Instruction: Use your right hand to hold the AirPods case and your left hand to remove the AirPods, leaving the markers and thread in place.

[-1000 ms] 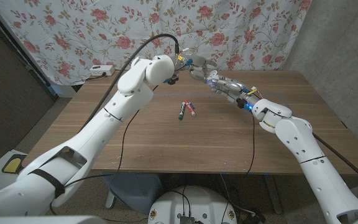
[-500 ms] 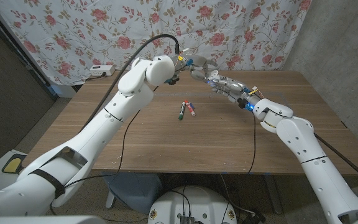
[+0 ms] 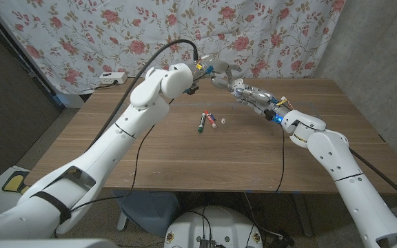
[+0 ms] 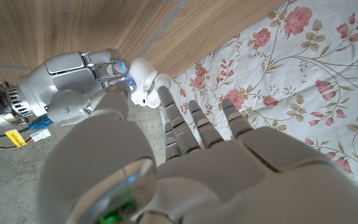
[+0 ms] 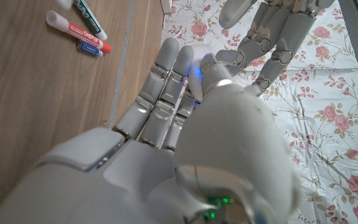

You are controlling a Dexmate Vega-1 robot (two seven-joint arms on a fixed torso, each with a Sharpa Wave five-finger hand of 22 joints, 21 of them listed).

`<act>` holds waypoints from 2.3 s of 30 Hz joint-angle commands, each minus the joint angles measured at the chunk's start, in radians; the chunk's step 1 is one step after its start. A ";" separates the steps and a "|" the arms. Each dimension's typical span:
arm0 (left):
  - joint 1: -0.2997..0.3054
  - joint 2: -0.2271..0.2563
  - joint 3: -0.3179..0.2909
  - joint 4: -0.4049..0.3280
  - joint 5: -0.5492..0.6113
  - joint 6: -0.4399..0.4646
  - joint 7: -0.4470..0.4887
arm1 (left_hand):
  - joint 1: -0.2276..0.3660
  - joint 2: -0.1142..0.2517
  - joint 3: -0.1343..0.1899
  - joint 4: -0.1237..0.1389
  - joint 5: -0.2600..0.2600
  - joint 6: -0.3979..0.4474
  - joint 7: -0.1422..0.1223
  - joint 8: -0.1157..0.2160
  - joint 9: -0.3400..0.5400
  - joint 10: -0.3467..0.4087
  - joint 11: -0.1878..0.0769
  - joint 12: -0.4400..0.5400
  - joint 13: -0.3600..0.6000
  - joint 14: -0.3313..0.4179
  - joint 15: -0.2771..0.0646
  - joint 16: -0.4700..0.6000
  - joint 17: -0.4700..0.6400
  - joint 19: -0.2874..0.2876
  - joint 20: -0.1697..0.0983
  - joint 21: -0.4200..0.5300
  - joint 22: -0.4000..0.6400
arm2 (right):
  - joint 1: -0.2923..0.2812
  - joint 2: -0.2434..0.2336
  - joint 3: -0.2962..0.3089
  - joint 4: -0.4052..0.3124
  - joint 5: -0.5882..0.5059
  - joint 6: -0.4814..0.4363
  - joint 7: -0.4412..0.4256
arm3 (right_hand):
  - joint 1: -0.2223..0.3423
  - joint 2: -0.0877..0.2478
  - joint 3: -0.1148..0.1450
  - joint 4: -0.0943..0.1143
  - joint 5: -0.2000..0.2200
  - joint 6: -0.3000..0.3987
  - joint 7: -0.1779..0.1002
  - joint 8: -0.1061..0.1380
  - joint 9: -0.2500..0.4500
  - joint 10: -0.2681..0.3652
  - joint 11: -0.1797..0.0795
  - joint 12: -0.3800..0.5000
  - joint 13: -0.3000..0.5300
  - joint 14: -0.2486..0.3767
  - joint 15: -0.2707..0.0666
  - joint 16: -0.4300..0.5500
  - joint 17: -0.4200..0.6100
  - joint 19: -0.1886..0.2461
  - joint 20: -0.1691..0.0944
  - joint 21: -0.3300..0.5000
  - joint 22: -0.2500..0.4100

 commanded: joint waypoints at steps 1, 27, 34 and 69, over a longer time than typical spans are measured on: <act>0.018 0.007 -0.018 -0.003 -0.021 -0.008 0.018 | -0.002 0.002 0.008 -0.005 -0.002 -0.003 -0.001 -0.001 0.002 0.000 -0.001 0.002 0.004 0.001 0.000 -0.003 0.001 -0.001 0.005 -0.003 0.006 | 0.002 0.001 -0.005 -0.007 -0.002 -0.006 -0.008 | 0.000 0.008 -0.002 0.001 0.004 -0.001 -0.006 -0.005 0.006 0.033 -0.028 0.041 0.104 0.001 -0.105 0.000 0.004 -0.007 -0.087 0.009 0.001; 0.035 0.012 -0.034 0.030 -0.079 -0.052 0.123 | 0.011 0.016 0.034 -0.021 -0.009 -0.001 0.001 0.002 0.002 -0.047 0.001 -0.024 -0.009 -0.017 0.012 -0.016 -0.003 0.009 0.001 0.001 0.007 | 0.016 0.013 -0.018 0.002 -0.009 -0.008 -0.016 | -0.001 0.009 -0.001 0.002 0.004 -0.002 -0.006 -0.005 0.006 0.033 -0.029 0.039 0.106 0.001 -0.106 -0.002 0.006 -0.014 -0.087 0.018 0.000; 0.023 0.006 -0.020 0.036 -0.072 -0.048 0.126 | 0.000 0.014 0.032 -0.017 -0.012 -0.001 0.001 0.004 0.002 -0.034 0.004 -0.029 -0.017 -0.017 0.013 -0.014 -0.004 0.010 0.001 0.001 0.007 | 0.015 0.015 -0.019 0.001 -0.011 -0.003 -0.014 | -0.001 0.009 -0.001 0.002 0.004 -0.002 -0.006 -0.005 0.006 0.034 -0.029 0.039 0.106 0.001 -0.105 -0.003 0.006 -0.015 -0.086 0.020 0.000; -0.027 -0.045 0.042 0.051 0.052 -0.002 0.051 | -0.036 0.019 0.038 -0.007 -0.017 0.022 0.003 0.014 0.002 0.011 0.007 -0.050 -0.048 -0.003 0.012 -0.005 -0.010 0.006 0.001 0.000 0.008 | 0.014 0.018 -0.014 0.019 0.002 0.009 0.017 | -0.001 0.008 -0.001 0.001 0.004 -0.002 -0.006 -0.005 0.006 0.035 -0.028 0.037 0.106 0.002 -0.106 -0.004 0.009 -0.021 -0.086 0.031 0.000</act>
